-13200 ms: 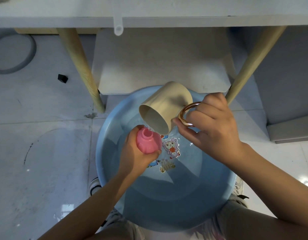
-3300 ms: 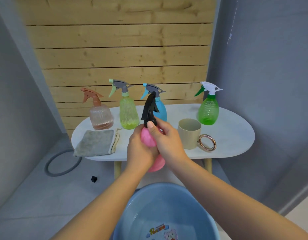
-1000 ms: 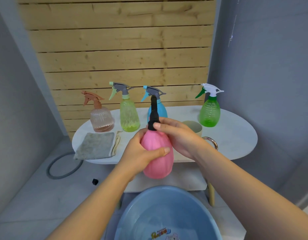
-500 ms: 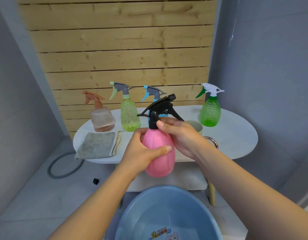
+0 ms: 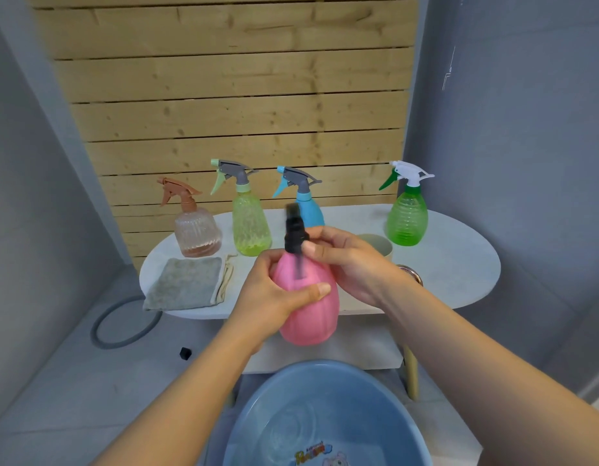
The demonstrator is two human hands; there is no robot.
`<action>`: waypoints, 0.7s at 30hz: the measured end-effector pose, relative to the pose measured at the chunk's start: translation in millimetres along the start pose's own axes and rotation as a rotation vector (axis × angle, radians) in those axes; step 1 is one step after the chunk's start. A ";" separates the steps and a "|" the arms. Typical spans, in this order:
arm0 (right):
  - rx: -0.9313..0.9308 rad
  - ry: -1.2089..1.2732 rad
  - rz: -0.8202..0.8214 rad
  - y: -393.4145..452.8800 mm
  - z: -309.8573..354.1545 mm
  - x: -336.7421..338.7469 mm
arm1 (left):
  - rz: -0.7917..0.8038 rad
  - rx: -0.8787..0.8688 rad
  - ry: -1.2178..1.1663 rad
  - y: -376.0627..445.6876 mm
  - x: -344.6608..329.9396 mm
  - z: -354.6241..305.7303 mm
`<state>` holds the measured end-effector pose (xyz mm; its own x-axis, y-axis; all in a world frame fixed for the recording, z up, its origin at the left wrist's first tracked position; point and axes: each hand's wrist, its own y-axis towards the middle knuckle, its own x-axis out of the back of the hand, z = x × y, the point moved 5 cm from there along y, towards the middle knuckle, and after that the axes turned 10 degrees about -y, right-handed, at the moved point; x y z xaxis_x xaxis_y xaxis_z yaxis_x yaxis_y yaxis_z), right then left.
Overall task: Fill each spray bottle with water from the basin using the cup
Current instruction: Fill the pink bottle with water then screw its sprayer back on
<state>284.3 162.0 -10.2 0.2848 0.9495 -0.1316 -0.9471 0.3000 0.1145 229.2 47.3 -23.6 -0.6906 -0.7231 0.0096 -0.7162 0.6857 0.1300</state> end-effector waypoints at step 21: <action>0.021 -0.231 0.011 -1.8 5.8 1.7 | 0.039 0.013 0.086 2.3 -1.8 0.6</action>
<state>287.3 163.7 -4.9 0.3029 0.9479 0.0984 -0.9478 0.2888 0.1353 228.7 50.2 -24.0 -0.7072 -0.6999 0.0997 -0.6906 0.7141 0.1146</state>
